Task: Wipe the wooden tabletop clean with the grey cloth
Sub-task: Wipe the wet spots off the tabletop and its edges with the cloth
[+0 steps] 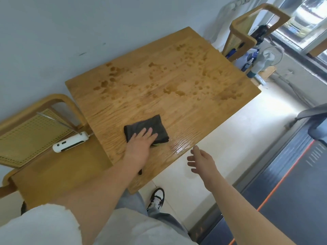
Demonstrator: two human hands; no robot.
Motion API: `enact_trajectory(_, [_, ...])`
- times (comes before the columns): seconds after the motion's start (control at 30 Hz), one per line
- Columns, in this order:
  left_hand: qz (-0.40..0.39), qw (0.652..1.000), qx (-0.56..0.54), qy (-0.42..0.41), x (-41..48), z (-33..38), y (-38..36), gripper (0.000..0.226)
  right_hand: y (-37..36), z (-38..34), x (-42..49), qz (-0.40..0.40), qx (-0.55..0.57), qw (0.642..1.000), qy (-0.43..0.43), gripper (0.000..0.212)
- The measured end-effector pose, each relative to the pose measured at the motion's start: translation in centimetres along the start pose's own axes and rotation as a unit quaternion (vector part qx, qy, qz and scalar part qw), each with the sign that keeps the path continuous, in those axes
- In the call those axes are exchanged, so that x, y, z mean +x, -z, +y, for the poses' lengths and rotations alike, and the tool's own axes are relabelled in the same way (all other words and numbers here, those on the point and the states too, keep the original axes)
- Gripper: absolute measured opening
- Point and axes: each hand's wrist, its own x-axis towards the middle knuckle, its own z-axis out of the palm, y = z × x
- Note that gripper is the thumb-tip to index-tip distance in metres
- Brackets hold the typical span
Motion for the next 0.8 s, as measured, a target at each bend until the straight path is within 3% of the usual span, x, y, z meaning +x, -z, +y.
enact_trajectory(0.03, [0.009, 0.999, -0.013, 0.028, -0.3, 1.1, -0.3, 0.09, 0.0, 0.0, -0.1, 0.001, -0.015, 1.0, 0.013, 0.04])
enact_trajectory(0.1, [0.0, 1.0, 0.016, -0.009, -1.3, 3.8, -1.5, 0.09, -0.1, -0.1, -0.2, 0.006, -0.04, 0.998, 0.04, 0.03])
enact_trajectory(0.2, [-0.063, 0.968, 0.1, -0.222, -2.9, 4.6, -3.0, 0.081, -0.9, -0.8, -0.3, 0.007, -0.047, 0.997, 0.058, 0.028])
enact_trajectory(0.27, [-0.091, 0.934, 0.142, -0.314, -2.4, 1.8, -1.8, 0.078, -1.4, -1.4, -0.2, 0.001, -0.043, 0.997, 0.059, 0.028])
enact_trajectory(0.33, [-0.094, 0.94, 0.157, -0.289, -1.5, -1.8, -0.1, 0.088, -2.1, -2.1, 0.0, -0.008, -0.035, 0.998, 0.053, 0.033])
enact_trajectory(0.43, [-0.053, 0.995, 0.04, -0.074, -1.0, -6.2, 1.4, 0.095, -3.8, -3.5, 0.3, -0.022, -0.034, 0.998, 0.05, 0.039])
enact_trajectory(0.5, [0.0, 0.996, -0.06, 0.064, -1.0, -6.7, 1.3, 0.094, -5.5, -4.7, 0.7, -0.036, -0.041, 0.997, 0.058, 0.041])
enact_trajectory(0.53, [0.012, 0.992, -0.088, 0.093, -1.3, -6.3, 0.8, 0.092, -6.5, -5.5, 0.7, -0.044, -0.048, 0.996, 0.062, 0.042])
enact_trajectory(0.63, [0.038, 0.993, -0.092, 0.066, -2.8, -4.9, -1.4, 0.084, -9.5, -7.5, 1.3, -0.073, -0.052, 0.993, 0.073, 0.04])
enact_trajectory(0.7, [0.039, 0.997, -0.065, -0.002, -3.4, -6.5, -2.2, 0.084, -11.3, -8.5, 2.1, -0.096, -0.04, 0.992, 0.075, 0.037])
enact_trajectory(0.8, [-0.019, 0.991, 0.024, -0.131, -3.0, -12.5, -1.0, 0.078, -13.9, -9.9, 3.3, -0.115, -0.058, 0.988, 0.08, 0.033])
